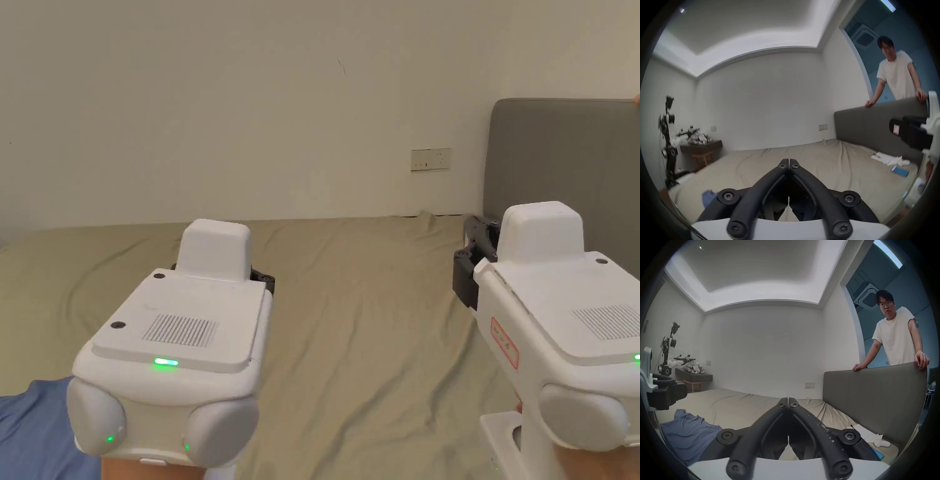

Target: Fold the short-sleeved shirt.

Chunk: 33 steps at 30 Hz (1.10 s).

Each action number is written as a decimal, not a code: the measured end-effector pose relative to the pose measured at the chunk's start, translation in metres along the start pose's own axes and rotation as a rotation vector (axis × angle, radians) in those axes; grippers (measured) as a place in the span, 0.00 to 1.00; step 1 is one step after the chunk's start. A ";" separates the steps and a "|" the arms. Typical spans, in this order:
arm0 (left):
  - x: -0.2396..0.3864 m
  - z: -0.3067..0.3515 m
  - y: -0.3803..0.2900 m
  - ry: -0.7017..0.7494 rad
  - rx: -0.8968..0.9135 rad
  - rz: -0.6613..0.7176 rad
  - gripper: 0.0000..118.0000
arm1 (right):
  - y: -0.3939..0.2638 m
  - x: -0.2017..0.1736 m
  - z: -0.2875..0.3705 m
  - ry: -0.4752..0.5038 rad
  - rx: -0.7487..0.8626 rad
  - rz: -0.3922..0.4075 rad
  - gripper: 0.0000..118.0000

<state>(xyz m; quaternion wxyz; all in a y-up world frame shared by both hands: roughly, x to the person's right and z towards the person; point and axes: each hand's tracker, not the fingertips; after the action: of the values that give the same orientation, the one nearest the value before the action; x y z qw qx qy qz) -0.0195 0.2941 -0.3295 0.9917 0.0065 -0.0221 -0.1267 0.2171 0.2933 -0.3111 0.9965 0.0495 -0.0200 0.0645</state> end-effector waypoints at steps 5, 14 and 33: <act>0.017 -0.013 -0.026 -0.032 0.030 -0.656 0.00 | -0.015 -0.017 -0.003 0.092 0.000 0.588 0.01; 0.022 -0.031 -0.135 0.046 0.183 -1.911 0.00 | -0.110 -0.041 -0.014 0.227 -0.021 1.869 0.01; -0.027 -0.013 -0.016 -0.027 -0.005 0.401 0.00 | -0.026 -0.001 -0.025 -0.043 -0.026 -0.067 0.01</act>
<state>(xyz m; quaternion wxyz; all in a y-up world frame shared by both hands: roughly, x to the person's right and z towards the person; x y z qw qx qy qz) -0.0493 0.2854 -0.3443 0.9967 -0.0023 -0.0360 0.0731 0.2208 0.2698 -0.3381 0.9980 0.0388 -0.0404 0.0296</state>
